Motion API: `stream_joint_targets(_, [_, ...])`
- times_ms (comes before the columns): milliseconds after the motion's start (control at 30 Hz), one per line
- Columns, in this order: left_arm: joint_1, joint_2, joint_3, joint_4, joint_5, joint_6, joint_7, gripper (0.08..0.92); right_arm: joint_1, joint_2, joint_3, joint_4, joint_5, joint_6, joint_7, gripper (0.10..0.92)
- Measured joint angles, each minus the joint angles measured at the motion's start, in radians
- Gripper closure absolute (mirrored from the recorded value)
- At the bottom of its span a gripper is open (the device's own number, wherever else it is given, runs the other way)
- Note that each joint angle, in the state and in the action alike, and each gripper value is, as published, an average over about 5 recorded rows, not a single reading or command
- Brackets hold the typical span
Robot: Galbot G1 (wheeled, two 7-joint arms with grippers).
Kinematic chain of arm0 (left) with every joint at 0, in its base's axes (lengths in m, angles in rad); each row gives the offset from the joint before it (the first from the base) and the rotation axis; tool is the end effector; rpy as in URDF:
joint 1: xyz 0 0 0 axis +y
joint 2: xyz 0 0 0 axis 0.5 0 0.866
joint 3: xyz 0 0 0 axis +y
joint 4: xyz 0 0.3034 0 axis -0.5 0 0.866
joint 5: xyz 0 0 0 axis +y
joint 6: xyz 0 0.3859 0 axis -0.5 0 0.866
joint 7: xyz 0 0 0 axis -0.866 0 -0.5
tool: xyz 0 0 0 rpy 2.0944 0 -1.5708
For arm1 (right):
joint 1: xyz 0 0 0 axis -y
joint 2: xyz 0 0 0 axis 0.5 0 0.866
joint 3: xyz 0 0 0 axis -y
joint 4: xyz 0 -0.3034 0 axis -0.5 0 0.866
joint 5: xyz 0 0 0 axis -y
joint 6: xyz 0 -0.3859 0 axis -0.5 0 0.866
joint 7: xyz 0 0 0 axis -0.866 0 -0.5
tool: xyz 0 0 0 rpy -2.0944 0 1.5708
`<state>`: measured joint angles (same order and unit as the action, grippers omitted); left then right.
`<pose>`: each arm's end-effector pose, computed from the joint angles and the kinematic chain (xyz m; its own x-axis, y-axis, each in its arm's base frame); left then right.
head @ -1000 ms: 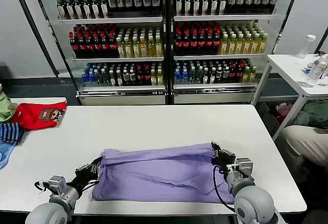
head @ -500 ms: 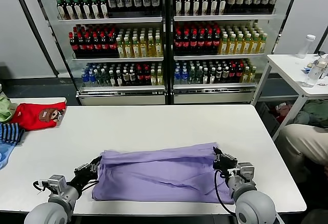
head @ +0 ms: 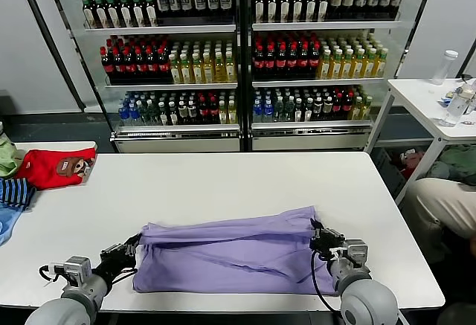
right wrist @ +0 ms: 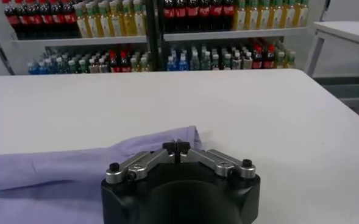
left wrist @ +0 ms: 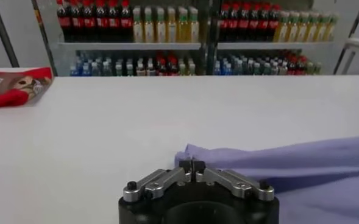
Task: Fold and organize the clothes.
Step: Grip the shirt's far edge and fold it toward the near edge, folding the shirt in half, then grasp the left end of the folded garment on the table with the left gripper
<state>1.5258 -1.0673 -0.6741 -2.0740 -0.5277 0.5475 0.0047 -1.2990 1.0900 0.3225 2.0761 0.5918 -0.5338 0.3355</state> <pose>0.2606 0.1010 -0.2234 -0.8628 0.1135 0.4926 0.1221 0.9924 -0.0148 0.2869 0.0059 -0.2128 -0.8956 -0.1176 0.4290 -0.1076 0.9931 0.0477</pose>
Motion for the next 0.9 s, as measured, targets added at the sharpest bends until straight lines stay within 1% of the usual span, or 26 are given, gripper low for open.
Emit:
stream_joint_targets(267, [0.005,-0.016,0.004,-0.015,0.034,0.009,-0.042,0.632,-0.032,0.002,0.033,0.04,-0.016,-0.009,-0.005,0.634])
stream_joint_targets(667, [-0.003,-0.082,0.046,-0.021,0.021,-0.003,-0.151,0.286,-0.115,0.015,0.089,0.126,-0.052,-0.016,-0.016,0.283])
stream_joint_targets(767, [-0.008,-0.097,0.056,-0.022,0.003,0.0,-0.171,0.212,-0.127,0.016,0.093,0.138,-0.057,-0.017,-0.018,0.219])
stream_joint_targets(833, [-0.014,-0.104,0.063,-0.016,-0.009,0.004,-0.185,0.187,-0.132,0.016,0.094,0.143,-0.06,-0.018,-0.018,0.208])
stream_joint_targets(900, [-0.021,-0.11,0.069,-0.006,-0.022,0.01,-0.197,0.181,-0.135,0.017,0.094,0.147,-0.064,-0.018,-0.018,0.204])
